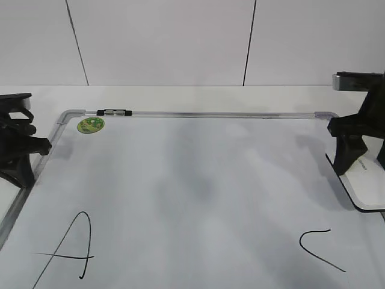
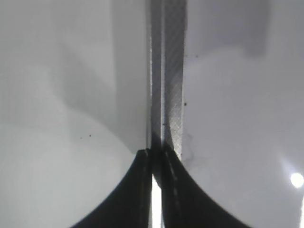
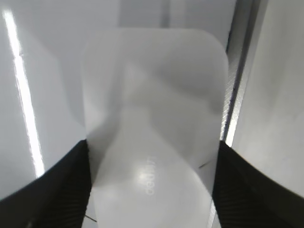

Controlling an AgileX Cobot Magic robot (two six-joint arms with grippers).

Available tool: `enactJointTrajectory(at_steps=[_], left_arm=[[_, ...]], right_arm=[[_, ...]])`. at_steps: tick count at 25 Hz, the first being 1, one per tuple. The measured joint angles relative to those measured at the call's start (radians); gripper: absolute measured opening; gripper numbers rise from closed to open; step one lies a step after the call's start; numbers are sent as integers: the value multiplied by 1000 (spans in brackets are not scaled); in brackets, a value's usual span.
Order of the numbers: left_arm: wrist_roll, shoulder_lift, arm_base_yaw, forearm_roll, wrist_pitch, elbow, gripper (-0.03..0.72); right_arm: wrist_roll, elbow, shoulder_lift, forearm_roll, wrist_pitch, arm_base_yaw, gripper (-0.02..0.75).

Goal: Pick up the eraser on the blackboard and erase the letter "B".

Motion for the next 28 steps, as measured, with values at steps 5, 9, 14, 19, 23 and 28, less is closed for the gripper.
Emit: enactJointTrajectory(at_steps=[5, 9, 14, 19, 23, 28], left_arm=[[0, 0, 0, -2, 0, 0, 17], [0, 0, 0, -2, 0, 0, 17], [0, 0, 0, -2, 0, 0, 17], [1, 0, 0, -2, 0, 0, 17], [1, 0, 0, -2, 0, 0, 17], [1, 0, 0, -2, 2, 0, 17]], right_arm=[[-18, 0, 0, 0, -27, -27, 527], [-27, 0, 0, 0, -37, -31, 527], [-27, 0, 27, 0, -41, -33, 527], [-29, 2, 63, 0, -68, -34, 527], [-29, 2, 65, 0, -78, -34, 527], [-29, 2, 65, 5, -83, -34, 527]])
